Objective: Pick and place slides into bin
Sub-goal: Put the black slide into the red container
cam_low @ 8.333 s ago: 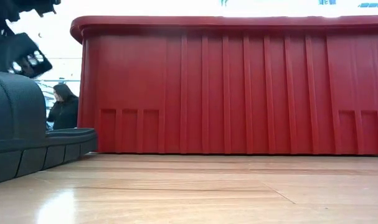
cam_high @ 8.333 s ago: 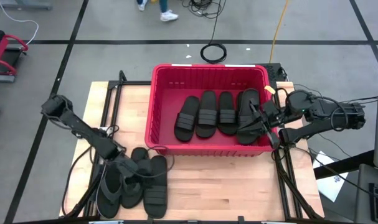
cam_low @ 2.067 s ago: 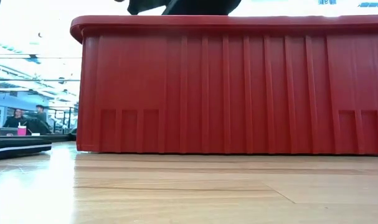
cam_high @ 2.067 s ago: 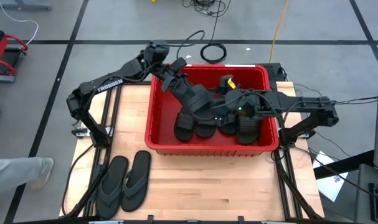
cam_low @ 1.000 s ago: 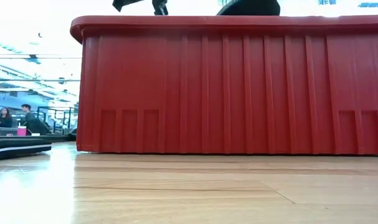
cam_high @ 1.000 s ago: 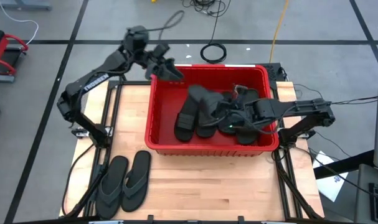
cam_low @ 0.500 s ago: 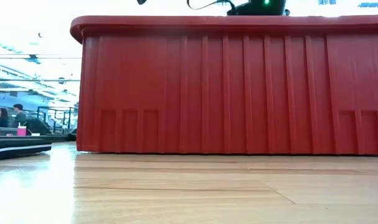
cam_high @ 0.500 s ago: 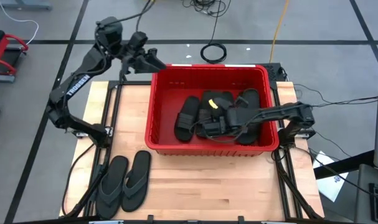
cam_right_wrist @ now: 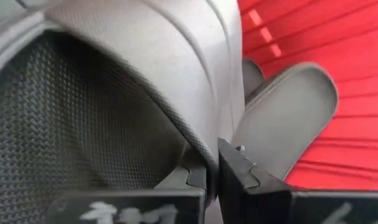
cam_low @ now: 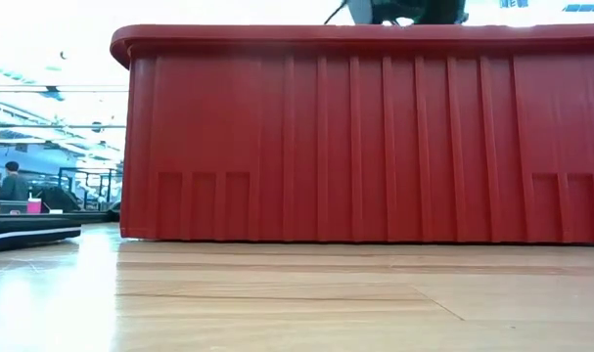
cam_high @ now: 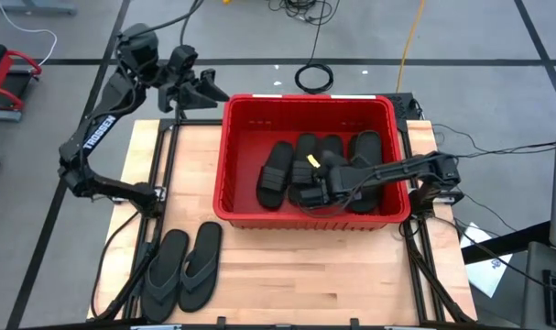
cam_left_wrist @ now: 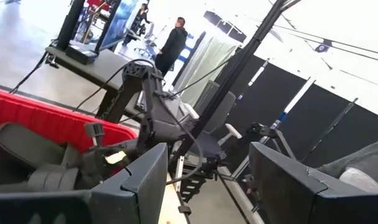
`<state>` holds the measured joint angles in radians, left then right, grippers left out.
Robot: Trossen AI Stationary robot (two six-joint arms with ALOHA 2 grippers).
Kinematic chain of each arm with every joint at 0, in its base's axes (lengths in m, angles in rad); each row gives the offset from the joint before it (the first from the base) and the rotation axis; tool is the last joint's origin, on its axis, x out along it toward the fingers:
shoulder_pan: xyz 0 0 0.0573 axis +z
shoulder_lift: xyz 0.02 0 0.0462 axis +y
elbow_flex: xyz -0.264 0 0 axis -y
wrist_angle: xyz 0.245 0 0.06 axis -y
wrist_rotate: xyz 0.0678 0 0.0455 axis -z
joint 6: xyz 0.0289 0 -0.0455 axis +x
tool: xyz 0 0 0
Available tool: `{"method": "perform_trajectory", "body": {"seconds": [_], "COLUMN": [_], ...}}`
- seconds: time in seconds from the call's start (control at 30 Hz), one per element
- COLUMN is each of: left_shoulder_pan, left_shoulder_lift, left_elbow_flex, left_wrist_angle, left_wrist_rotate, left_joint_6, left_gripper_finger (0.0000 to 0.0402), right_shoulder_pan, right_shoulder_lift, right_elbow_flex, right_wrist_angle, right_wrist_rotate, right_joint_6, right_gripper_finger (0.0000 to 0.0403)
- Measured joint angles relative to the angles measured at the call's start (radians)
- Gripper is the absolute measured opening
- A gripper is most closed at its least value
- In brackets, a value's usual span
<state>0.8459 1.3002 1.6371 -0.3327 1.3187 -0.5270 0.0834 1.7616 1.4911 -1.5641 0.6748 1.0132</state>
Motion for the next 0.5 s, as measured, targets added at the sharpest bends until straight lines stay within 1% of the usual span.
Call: {"method": "perform_trajectory", "body": {"seconds": [0.1,0.3,0.4,0.5], "left_shoulder_pan": [0.0,0.0,0.0,0.0], "left_shoulder_lift": [-0.011,-0.02,-0.024,-0.024], "left_elbow_flex": [0.0,0.0,0.0,0.0], "left_wrist_angle": [-0.021,-0.047,-0.06,-0.07], "left_wrist_rotate": [0.0,0.0,0.0,0.0], "left_joint_6": [0.005,-0.004,-0.005,-0.006], "left_gripper_finger": [0.0223,0.0223,0.0223,0.0223], "right_shoulder_pan": [0.005,0.011,0.011,0.011], "right_shoulder_lift": [-0.007,-0.013,-0.014,-0.023], "right_elbow_flex": [-0.054,-0.125,-0.129,-0.13], "right_wrist_angle": [0.0,0.0,0.018,0.078], "right_wrist_rotate": [-0.013,-0.026,-0.042,-0.075], "right_joint_6": [0.045,0.041,0.002,-0.049], "right_gripper_finger": [0.0002,0.0002,0.0005,0.0024]}}
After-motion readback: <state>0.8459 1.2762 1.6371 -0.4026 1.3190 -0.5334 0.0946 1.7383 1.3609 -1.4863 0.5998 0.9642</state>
